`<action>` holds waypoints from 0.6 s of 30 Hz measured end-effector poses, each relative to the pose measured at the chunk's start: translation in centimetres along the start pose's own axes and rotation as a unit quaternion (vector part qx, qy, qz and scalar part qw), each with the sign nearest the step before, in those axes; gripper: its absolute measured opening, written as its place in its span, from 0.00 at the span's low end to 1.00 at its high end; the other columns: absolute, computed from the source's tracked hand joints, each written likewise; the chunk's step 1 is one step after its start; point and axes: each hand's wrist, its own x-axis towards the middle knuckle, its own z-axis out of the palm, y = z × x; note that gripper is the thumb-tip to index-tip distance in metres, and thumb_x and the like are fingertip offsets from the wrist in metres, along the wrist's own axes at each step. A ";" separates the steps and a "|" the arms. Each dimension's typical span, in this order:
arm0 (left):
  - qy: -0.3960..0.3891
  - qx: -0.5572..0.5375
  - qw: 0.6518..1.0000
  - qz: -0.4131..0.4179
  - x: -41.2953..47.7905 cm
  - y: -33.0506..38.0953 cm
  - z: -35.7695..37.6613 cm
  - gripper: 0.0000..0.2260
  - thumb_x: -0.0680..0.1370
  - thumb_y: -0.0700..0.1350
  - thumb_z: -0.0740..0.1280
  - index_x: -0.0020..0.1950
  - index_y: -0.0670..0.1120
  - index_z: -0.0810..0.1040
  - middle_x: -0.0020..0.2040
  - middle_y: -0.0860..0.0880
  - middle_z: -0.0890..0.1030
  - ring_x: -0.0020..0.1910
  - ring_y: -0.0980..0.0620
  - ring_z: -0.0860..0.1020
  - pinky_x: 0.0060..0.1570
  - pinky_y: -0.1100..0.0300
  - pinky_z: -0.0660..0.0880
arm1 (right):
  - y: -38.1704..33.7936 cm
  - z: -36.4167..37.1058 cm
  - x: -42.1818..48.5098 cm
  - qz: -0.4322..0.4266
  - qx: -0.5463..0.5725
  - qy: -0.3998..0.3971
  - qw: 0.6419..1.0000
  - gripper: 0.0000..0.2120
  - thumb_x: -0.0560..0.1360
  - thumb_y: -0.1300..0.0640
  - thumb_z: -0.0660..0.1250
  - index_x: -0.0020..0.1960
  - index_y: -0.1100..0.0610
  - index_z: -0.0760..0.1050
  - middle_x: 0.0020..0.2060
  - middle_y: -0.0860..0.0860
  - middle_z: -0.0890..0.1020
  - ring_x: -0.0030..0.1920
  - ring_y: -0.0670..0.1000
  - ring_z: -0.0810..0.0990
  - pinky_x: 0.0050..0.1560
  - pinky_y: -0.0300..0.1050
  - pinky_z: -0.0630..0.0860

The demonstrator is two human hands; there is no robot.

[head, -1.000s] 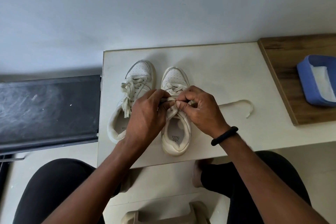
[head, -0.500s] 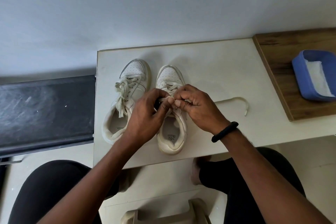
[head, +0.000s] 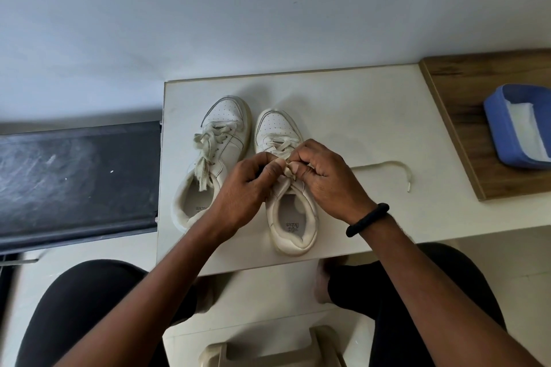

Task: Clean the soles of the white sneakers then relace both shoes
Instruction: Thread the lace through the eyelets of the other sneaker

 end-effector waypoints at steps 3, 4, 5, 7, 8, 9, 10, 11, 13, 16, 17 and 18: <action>0.014 -0.009 1.000 -0.005 0.0 0.1 0.1 0.14 0.87 0.46 0.62 0.47 0.40 0.80 0.32 0.56 0.78 0.31 0.60 0.74 0.34 0.66 0.72 | -0.5 -0.3 -0.2 -0.007 0.028 0.043 0.999 0.03 0.77 0.56 0.69 0.48 0.56 0.79 0.43 0.45 0.82 0.46 0.45 0.81 0.44 0.37 0.77; 0.018 -0.010 1.000 -0.004 0.0 0.1 0.1 0.14 0.87 0.46 0.62 0.48 0.39 0.80 0.33 0.55 0.78 0.31 0.60 0.74 0.34 0.67 0.72 | -0.7 -0.4 -0.3 -0.016 0.031 0.066 0.997 0.06 0.77 0.53 0.69 0.46 0.56 0.79 0.41 0.46 0.82 0.44 0.46 0.82 0.42 0.38 0.78; 0.021 -0.011 1.000 -0.003 0.0 0.1 0.2 0.15 0.87 0.46 0.62 0.48 0.38 0.80 0.33 0.55 0.78 0.31 0.61 0.74 0.33 0.67 0.72 | -0.9 -0.5 -0.4 -0.030 0.028 0.081 0.996 0.09 0.76 0.51 0.69 0.45 0.57 0.79 0.40 0.47 0.82 0.43 0.47 0.82 0.40 0.39 0.78; 0.031 -0.013 0.999 0.000 0.0 0.1 0.3 0.15 0.86 0.45 0.62 0.49 0.35 0.80 0.33 0.52 0.77 0.31 0.60 0.73 0.33 0.68 0.71 | -1.1 -0.6 -0.5 -0.063 0.009 0.081 0.995 0.11 0.74 0.50 0.72 0.43 0.58 0.78 0.40 0.47 0.81 0.42 0.47 0.81 0.38 0.39 0.77; 0.035 -0.013 0.999 0.000 0.0 0.1 0.4 0.15 0.86 0.44 0.62 0.49 0.34 0.80 0.33 0.51 0.77 0.30 0.60 0.73 0.32 0.68 0.71 | -1.1 -0.5 -0.5 -0.075 -0.003 0.073 0.994 0.09 0.73 0.51 0.74 0.43 0.57 0.78 0.40 0.47 0.81 0.42 0.47 0.80 0.39 0.36 0.75; 0.038 -0.015 0.999 -0.001 0.0 0.1 0.3 0.15 0.86 0.44 0.62 0.49 0.33 0.80 0.33 0.50 0.77 0.30 0.60 0.73 0.32 0.68 0.71 | -1.1 -0.4 -0.5 -0.083 -0.014 0.065 0.994 0.08 0.72 0.53 0.75 0.43 0.56 0.78 0.41 0.46 0.80 0.42 0.47 0.80 0.40 0.34 0.74; 0.039 -0.018 0.999 -0.002 0.0 0.0 0.3 0.15 0.86 0.44 0.62 0.49 0.33 0.80 0.33 0.50 0.77 0.30 0.60 0.73 0.33 0.68 0.71 | -1.0 -0.2 -0.5 -0.090 -0.026 0.060 0.994 0.08 0.71 0.55 0.76 0.43 0.56 0.78 0.41 0.46 0.80 0.42 0.47 0.80 0.41 0.34 0.73; 0.039 -0.021 0.999 -0.002 0.0 0.0 0.3 0.15 0.86 0.43 0.62 0.49 0.33 0.80 0.33 0.51 0.77 0.30 0.60 0.73 0.33 0.68 0.72 | -0.9 -0.1 -0.5 -0.096 -0.037 0.057 0.993 0.08 0.71 0.57 0.76 0.43 0.56 0.77 0.41 0.46 0.79 0.42 0.47 0.79 0.41 0.35 0.74; 0.042 -0.023 0.999 -0.003 0.0 -0.1 0.2 0.15 0.86 0.44 0.63 0.48 0.34 0.80 0.33 0.51 0.77 0.31 0.60 0.74 0.33 0.68 0.72 | -0.9 0.1 -0.5 -0.103 -0.046 0.059 0.992 0.07 0.71 0.58 0.75 0.42 0.56 0.77 0.41 0.47 0.79 0.42 0.48 0.79 0.40 0.37 0.74; 0.042 -0.020 0.999 -0.007 0.0 0.0 0.4 0.14 0.86 0.45 0.64 0.48 0.36 0.80 0.34 0.49 0.78 0.31 0.58 0.74 0.34 0.66 0.72 | -0.9 0.2 -0.5 -0.108 -0.037 0.072 0.991 0.04 0.71 0.58 0.71 0.41 0.56 0.76 0.40 0.49 0.78 0.41 0.50 0.78 0.38 0.39 0.75; 0.039 -0.016 0.999 -0.006 0.0 0.0 0.4 0.14 0.86 0.46 0.65 0.48 0.37 0.80 0.35 0.48 0.78 0.32 0.57 0.74 0.34 0.64 0.72 | -0.9 0.3 -0.5 -0.106 -0.032 0.077 0.991 0.04 0.71 0.57 0.69 0.40 0.57 0.75 0.40 0.49 0.77 0.40 0.50 0.77 0.37 0.42 0.76; 0.035 -0.012 0.999 -0.002 0.0 0.0 0.5 0.14 0.85 0.49 0.65 0.47 0.39 0.81 0.35 0.48 0.78 0.33 0.56 0.74 0.35 0.62 0.72 | -0.9 0.3 -0.4 -0.103 -0.028 0.080 0.991 0.04 0.70 0.56 0.67 0.39 0.57 0.74 0.39 0.50 0.77 0.40 0.51 0.77 0.37 0.44 0.76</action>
